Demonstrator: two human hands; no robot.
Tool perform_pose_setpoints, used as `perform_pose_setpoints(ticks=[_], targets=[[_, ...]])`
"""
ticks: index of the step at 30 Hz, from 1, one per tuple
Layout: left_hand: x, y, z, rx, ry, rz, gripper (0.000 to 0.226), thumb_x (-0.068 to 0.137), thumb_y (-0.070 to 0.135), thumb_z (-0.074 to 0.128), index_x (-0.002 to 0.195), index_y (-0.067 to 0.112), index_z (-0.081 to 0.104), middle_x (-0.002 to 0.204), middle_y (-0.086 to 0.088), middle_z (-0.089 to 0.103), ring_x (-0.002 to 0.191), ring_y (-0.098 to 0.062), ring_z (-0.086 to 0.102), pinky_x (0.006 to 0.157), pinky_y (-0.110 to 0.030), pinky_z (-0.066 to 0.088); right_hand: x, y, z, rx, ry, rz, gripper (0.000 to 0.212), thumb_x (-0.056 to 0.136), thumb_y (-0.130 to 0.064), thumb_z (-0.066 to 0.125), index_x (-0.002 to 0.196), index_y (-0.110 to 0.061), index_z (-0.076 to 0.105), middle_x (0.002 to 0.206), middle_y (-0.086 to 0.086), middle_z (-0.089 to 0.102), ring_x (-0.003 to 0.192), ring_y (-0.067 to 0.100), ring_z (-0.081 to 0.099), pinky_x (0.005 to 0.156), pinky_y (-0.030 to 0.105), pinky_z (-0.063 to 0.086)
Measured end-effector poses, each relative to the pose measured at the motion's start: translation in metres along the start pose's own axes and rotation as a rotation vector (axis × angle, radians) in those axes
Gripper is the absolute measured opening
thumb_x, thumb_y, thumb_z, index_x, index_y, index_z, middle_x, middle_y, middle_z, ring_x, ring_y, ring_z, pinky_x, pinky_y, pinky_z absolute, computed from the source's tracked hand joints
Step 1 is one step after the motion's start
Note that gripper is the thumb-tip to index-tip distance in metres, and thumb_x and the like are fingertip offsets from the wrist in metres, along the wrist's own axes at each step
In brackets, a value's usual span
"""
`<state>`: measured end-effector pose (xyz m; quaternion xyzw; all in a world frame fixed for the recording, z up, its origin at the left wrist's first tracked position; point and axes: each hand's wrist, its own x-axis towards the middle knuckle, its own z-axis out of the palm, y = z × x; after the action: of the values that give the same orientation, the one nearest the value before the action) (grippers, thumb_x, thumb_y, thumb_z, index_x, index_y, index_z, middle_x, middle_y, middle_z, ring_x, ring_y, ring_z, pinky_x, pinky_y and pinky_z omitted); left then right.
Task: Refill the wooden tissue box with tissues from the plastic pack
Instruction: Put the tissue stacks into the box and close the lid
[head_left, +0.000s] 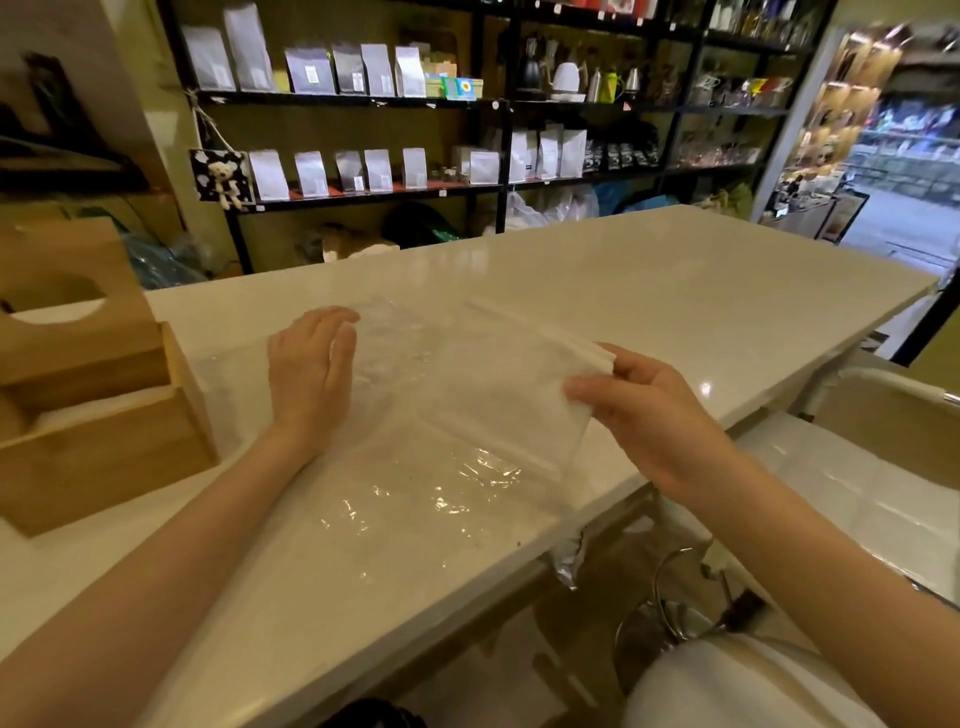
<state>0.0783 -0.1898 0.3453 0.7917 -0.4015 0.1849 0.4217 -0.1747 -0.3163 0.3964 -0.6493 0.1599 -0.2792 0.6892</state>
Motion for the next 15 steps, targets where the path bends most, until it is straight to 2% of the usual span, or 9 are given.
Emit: perform_pose_setpoints(ticks=[3, 5, 7, 9, 12, 15], targets=[[0.007, 0.033, -0.021, -0.825, -0.294, -0.460, 0.068, 0.091, 0.053, 0.016, 0.087, 0.010, 0.069, 0.078, -0.002, 0.075, 0.072, -0.010, 0.068, 0.081, -0.034, 0.046, 0.027, 0.003, 0.020, 0.149, -0.120, 0.163, 0.029, 0.060, -0.008, 0.064, 0.089, -0.008, 0.066, 0.077, 0.000, 0.072, 0.073, 0.013, 0.067, 0.070, 0.022, 0.055], [0.008, 0.041, -0.039, -1.078, -0.520, -0.662, 0.072, 0.087, 0.061, 0.017, 0.081, 0.015, 0.073, 0.074, -0.001, 0.076, 0.068, -0.014, 0.072, 0.071, -0.031, 0.052, 0.043, 0.004, 0.035, 0.186, -0.206, 0.259, 0.023, 0.064, -0.008, 0.063, 0.087, -0.007, 0.063, 0.071, -0.001, 0.071, 0.065, 0.011, 0.067, 0.063, 0.020, 0.055], [0.002, 0.047, -0.057, -1.092, -0.635, -0.740, 0.059, 0.080, 0.060, 0.035, 0.081, 0.017, 0.074, 0.082, -0.003, 0.076, 0.072, -0.018, 0.073, 0.066, -0.030, 0.056, 0.060, 0.007, 0.050, 0.219, -0.254, 0.346, 0.005, 0.076, -0.005, 0.058, 0.075, -0.008, 0.060, 0.058, -0.003, 0.068, 0.053, 0.009, 0.065, 0.055, 0.019, 0.054], [-0.002, 0.043, -0.073, -1.032, -0.598, -0.787, 0.046, 0.070, 0.045, 0.054, 0.102, 0.014, 0.065, 0.093, -0.005, 0.071, 0.078, -0.018, 0.070, 0.063, -0.027, 0.059, 0.077, 0.010, 0.065, 0.224, -0.297, 0.423, 0.015, 0.085, -0.008, 0.053, 0.072, -0.012, 0.060, 0.052, -0.004, 0.066, 0.047, 0.007, 0.063, 0.050, 0.017, 0.053], [0.001, 0.026, -0.098, -0.874, -0.483, -0.828, 0.044, 0.078, 0.022, 0.061, 0.118, 0.005, 0.056, 0.094, -0.005, 0.067, 0.082, -0.016, 0.065, 0.062, -0.019, 0.058, 0.098, 0.009, 0.090, 0.189, -0.407, 0.469, 0.007, 0.082, -0.014, 0.056, 0.081, -0.012, 0.063, 0.056, -0.004, 0.069, 0.049, 0.008, 0.065, 0.051, 0.017, 0.054], [0.002, 0.006, -0.131, -0.816, -0.409, -0.832, 0.059, 0.068, 0.028, 0.069, 0.121, 0.005, 0.054, 0.100, -0.004, 0.066, 0.087, -0.016, 0.063, 0.064, -0.020, 0.057, 0.118, 0.004, 0.119, 0.155, -0.548, 0.467, 0.023, 0.072, -0.018, 0.060, 0.094, -0.011, 0.064, 0.068, -0.002, 0.071, 0.058, 0.009, 0.068, 0.058, 0.021, 0.057]])
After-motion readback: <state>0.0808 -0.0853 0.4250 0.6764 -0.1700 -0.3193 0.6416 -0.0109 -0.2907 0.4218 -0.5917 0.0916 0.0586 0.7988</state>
